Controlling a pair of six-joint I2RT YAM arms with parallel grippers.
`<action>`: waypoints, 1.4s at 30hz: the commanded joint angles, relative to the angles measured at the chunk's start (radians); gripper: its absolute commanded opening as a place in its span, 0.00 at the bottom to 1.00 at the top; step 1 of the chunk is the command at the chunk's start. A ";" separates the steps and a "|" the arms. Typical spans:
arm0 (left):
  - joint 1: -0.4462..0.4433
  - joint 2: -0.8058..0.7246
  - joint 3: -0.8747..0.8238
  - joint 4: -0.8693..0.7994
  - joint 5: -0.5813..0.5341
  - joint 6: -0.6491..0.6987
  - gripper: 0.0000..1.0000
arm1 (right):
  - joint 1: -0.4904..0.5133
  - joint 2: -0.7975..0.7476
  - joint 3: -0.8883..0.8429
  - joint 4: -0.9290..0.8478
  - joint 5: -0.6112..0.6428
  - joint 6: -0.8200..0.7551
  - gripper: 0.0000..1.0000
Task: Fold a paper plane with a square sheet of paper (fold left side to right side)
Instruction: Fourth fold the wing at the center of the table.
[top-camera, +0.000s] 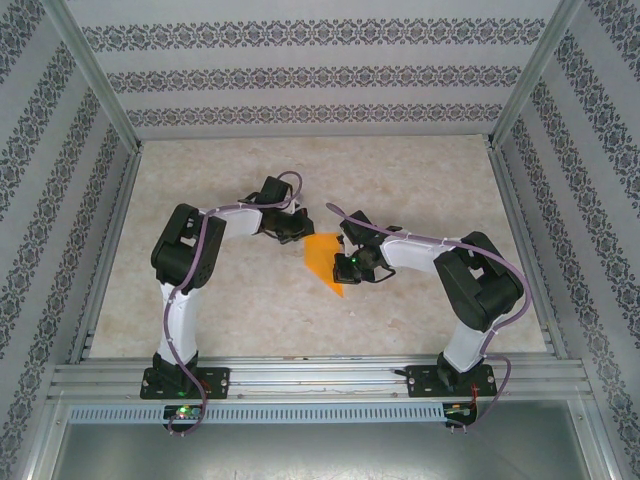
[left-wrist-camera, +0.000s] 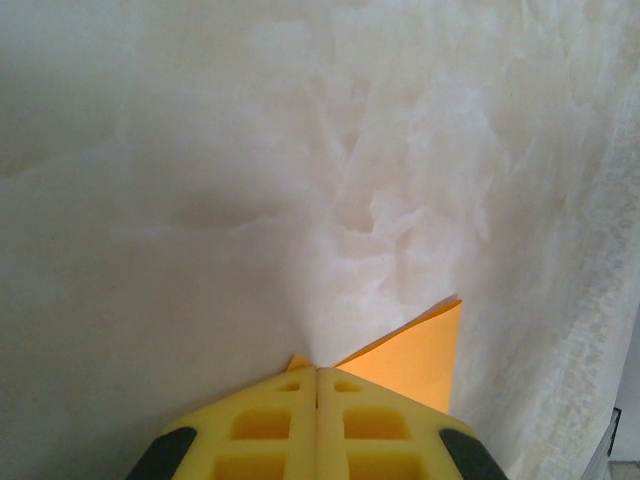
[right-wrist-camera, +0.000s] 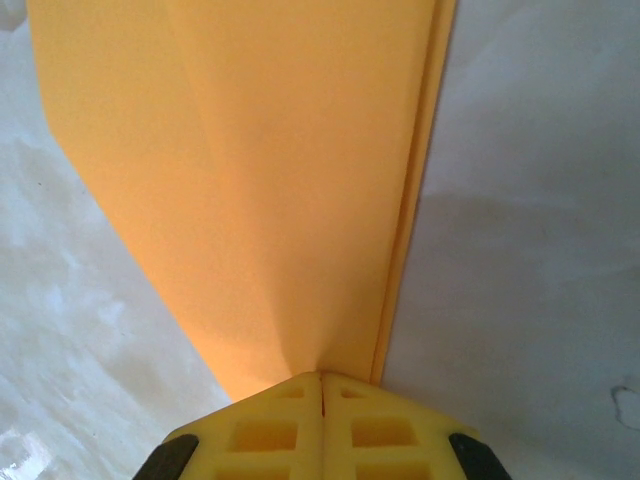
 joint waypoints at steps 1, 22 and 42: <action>0.048 0.045 0.044 -0.033 -0.095 0.042 0.00 | 0.014 0.115 -0.080 -0.150 0.169 -0.010 0.00; -0.034 -0.195 -0.153 0.152 0.064 -0.023 0.00 | 0.011 0.101 -0.080 -0.138 0.172 -0.010 0.00; -0.103 -0.033 -0.142 0.075 -0.010 -0.011 0.00 | 0.011 0.099 -0.058 -0.141 0.125 -0.017 0.00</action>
